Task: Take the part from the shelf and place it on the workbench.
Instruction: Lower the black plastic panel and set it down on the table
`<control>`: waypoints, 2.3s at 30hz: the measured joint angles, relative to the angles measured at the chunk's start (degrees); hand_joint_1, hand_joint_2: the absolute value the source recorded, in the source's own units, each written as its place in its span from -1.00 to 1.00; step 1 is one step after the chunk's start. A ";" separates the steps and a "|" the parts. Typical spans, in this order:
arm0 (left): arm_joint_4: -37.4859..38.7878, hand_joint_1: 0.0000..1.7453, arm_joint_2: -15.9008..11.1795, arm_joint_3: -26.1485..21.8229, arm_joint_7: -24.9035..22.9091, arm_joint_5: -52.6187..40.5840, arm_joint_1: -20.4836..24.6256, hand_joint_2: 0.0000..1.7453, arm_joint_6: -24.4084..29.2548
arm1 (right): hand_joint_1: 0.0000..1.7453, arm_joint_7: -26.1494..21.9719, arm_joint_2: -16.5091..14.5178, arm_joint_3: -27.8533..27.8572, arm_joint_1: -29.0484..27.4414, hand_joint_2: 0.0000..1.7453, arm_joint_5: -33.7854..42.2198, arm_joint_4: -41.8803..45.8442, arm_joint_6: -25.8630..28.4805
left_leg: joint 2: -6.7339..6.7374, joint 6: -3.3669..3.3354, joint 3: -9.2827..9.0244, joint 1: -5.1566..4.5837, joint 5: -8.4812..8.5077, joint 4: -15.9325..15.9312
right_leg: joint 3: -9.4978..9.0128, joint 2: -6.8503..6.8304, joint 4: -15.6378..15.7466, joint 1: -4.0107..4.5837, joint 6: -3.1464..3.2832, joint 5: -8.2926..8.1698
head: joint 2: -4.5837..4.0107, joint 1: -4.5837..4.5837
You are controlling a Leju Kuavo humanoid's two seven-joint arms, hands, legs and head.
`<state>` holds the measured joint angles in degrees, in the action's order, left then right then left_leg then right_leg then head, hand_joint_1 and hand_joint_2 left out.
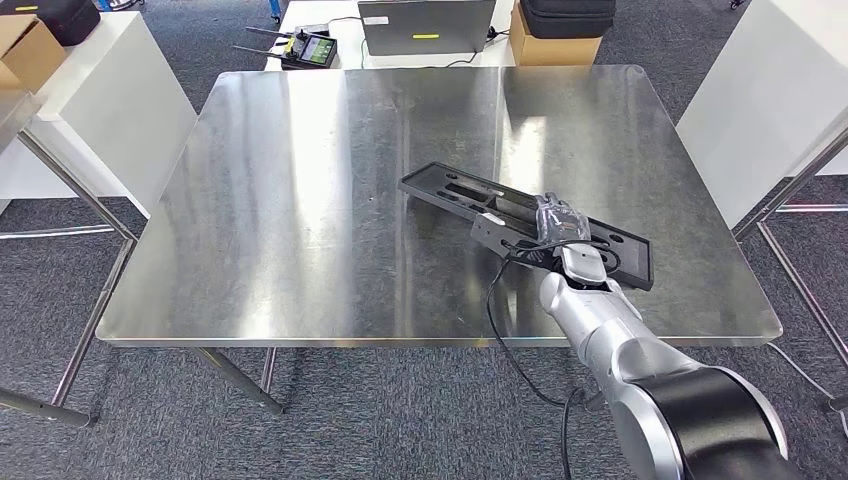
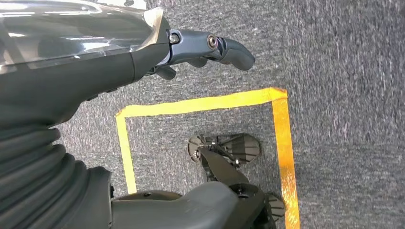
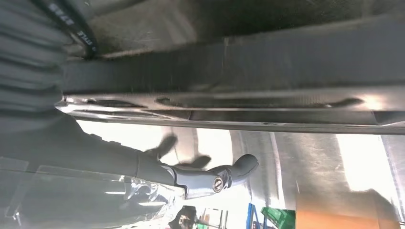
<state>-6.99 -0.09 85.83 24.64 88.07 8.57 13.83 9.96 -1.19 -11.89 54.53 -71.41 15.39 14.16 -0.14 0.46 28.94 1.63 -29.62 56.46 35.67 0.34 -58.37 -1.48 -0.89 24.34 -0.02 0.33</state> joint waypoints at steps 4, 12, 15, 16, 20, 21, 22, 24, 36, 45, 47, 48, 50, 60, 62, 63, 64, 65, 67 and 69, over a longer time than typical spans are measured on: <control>0.00 -1.00 0.00 0.00 -0.92 0.04 0.01 -1.00 0.69 | -1.00 -1.02 -0.49 0.00 0.33 -1.00 -1.24 0.01 0.09 | 0.00 0.00 -0.01 0.01 0.00 0.00 | -0.02 0.00 0.00 0.00 0.00 0.00 | 0.01 0.01; 0.00 -1.00 0.05 0.00 -2.70 0.08 0.14 -1.00 1.32 | -1.00 -1.71 -3.56 -0.04 2.16 -1.00 -3.72 0.03 0.03 | 0.00 0.01 -0.06 0.01 0.01 -0.01 | -0.04 0.00 0.00 0.02 0.00 0.00 | 0.00 0.01; 0.00 -1.00 0.13 0.01 -2.74 0.17 0.17 -1.00 1.40 | -1.00 -2.45 -4.63 -0.04 2.71 -1.00 -4.14 0.10 0.34 | 0.00 0.01 -0.06 0.01 0.01 -0.01 | -0.06 0.00 0.00 0.02 0.00 0.00 | 0.01 0.00; 0.00 -1.00 0.15 0.01 -2.78 0.25 0.18 -1.00 1.49 | -1.00 -3.29 -5.00 -0.02 2.85 -1.00 -3.87 0.20 0.58 | 0.01 0.01 -0.06 0.01 0.01 -0.01 | -0.07 0.01 0.00 0.02 0.00 0.00 | 0.01 0.00; 0.00 -1.00 0.20 0.08 -3.29 0.55 0.19 -1.00 1.88 | -1.00 -10.58 -7.10 1.59 3.72 -1.00 0.79 1.22 1.62 | 0.04 0.01 -0.07 0.01 0.01 0.00 | -0.07 0.04 -0.01 0.02 0.00 0.00 | 0.00 0.01; 0.00 -1.00 0.20 0.16 -3.43 0.59 0.19 -1.00 1.93 | -1.00 -12.74 -7.82 2.31 4.12 -1.00 2.17 1.64 1.74 | 0.04 0.01 -0.07 0.01 0.01 0.00 | -0.07 0.04 -0.01 0.02 0.00 0.00 | 0.01 0.01; 0.00 -1.00 0.20 0.28 -3.55 0.62 0.19 -1.00 2.00 | -1.00 -15.05 -8.60 3.06 4.53 -1.00 3.65 2.15 1.81 | 0.03 0.01 -0.08 0.01 0.01 0.00 | -0.07 0.04 -0.01 0.02 0.00 0.00 | 0.01 0.00; 0.00 -1.00 0.20 0.65 -3.69 0.68 0.19 -1.00 2.25 | -1.00 -20.57 -10.26 4.87 5.23 -1.00 7.71 3.52 1.50 | 0.02 0.01 -0.07 0.02 0.01 -0.01 | -0.08 0.04 -0.01 0.03 0.00 0.00 | 0.01 0.00; 0.00 -1.00 0.20 1.21 -3.31 0.92 0.17 -1.00 2.74 | -1.00 -39.21 -17.91 9.41 1.11 -1.00 47.19 24.54 -15.24 | 0.00 0.02 -0.13 -0.02 0.01 0.00 | -0.12 0.02 -0.01 0.04 0.00 0.01 | 0.01 -0.01; 0.00 -1.00 0.17 0.82 -1.08 0.98 0.03 -1.00 3.06 | -1.00 -37.49 -17.31 2.80 -19.35 -1.00 81.04 61.27 -33.03 | -0.02 0.03 -0.10 -0.02 -0.19 -0.02 | -0.12 0.01 0.08 0.04 -0.02 0.04 | 0.00 0.00; 0.00 -1.00 0.17 0.78 -0.93 0.98 -0.04 -1.00 3.18 | -1.00 -37.70 -16.84 2.62 -23.32 -1.00 83.46 66.23 -35.01 | 0.01 0.02 -0.06 -0.03 -0.23 -0.02 | -0.13 0.03 0.09 0.03 -0.02 0.04 | 0.00 -0.01; 0.00 -1.00 0.16 0.77 -0.91 0.99 -0.05 -1.00 3.25 | -1.00 -37.72 -16.61 2.52 -24.83 -1.00 83.88 68.21 -35.46 | 0.03 0.02 -0.05 -0.03 -0.24 -0.02 | -0.13 0.05 0.09 0.02 -0.02 0.04 | 0.00 0.00; 0.00 -1.00 0.15 0.76 -0.87 0.99 -0.06 -1.00 3.36 | -1.00 -37.74 -16.29 2.32 -26.90 -1.00 84.19 71.33 -35.81 | 0.04 0.03 -0.06 -0.04 -0.27 -0.02 | -0.13 0.07 0.10 0.01 -0.02 0.04 | 0.00 0.00; 0.00 -1.00 0.15 0.57 -0.86 0.99 -0.11 -1.00 3.46 | -1.00 -37.74 -15.59 1.65 -29.82 -1.00 84.37 76.83 -35.89 | 0.03 0.03 -0.14 -0.03 -0.25 -0.02 | -0.16 0.08 0.09 0.03 -0.01 0.04 | 0.02 0.00; 0.00 -1.00 0.15 0.48 -0.86 0.99 -0.11 -1.00 3.46 | -1.00 -37.74 -15.55 1.58 -29.98 -1.00 84.37 77.15 -35.89 | 0.03 0.03 -0.13 -0.03 -0.25 -0.02 | -0.16 0.08 0.09 0.03 -0.01 0.04 | 0.01 0.00; 0.00 -1.00 0.15 0.44 -0.86 0.99 -0.11 -1.00 3.46 | -1.00 -37.74 -15.50 1.57 -30.02 -1.00 84.45 77.27 -35.95 | 0.03 0.04 -0.13 -0.03 -0.25 -0.02 | -0.17 0.08 0.09 0.03 -0.01 0.04 | 0.00 0.00; 0.00 -1.00 0.15 0.40 -0.84 0.98 -0.11 -1.00 3.46 | -1.00 -37.74 -15.46 1.56 -30.10 -1.00 84.71 77.40 -36.15 | 0.03 0.04 -0.15 -0.04 -0.25 -0.02 | -0.16 0.08 0.09 0.03 -0.01 0.04 | 0.00 0.00; 0.00 -1.00 0.15 0.37 -0.78 0.98 -0.11 -1.00 3.46 | -1.00 -37.77 -15.39 1.55 -30.36 -1.00 85.24 77.63 -36.60 | 0.02 0.04 -0.17 -0.04 -0.25 -0.02 | -0.17 0.08 0.10 0.03 -0.01 0.04 | 0.00 0.00; 0.00 -1.00 0.15 0.19 -0.53 0.98 -0.11 -1.00 3.45 | -1.00 -38.22 -15.15 1.54 -31.89 -1.00 86.80 78.76 -38.08 | -0.01 0.03 -0.21 -0.05 -0.25 -0.01 | -0.18 0.06 0.10 0.03 -0.02 0.04 | 0.00 -0.01; 0.00 -1.00 0.15 -0.14 -0.13 0.99 -0.17 -1.00 3.44 | -1.00 -39.45 -14.63 1.55 -34.89 -1.00 88.04 80.75 -39.67 | -0.03 0.03 -0.20 -0.05 -0.26 -0.01 | -0.20 0.05 0.11 0.03 -0.02 0.05 | 0.00 -0.01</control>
<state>-6.99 0.07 85.69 24.51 89.06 8.40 17.27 -29.50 -15.81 -10.34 19.64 16.63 96.14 -25.51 -0.16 0.49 28.74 1.58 -29.88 56.45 35.47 0.39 -58.26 -1.45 -0.91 24.39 -0.02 0.32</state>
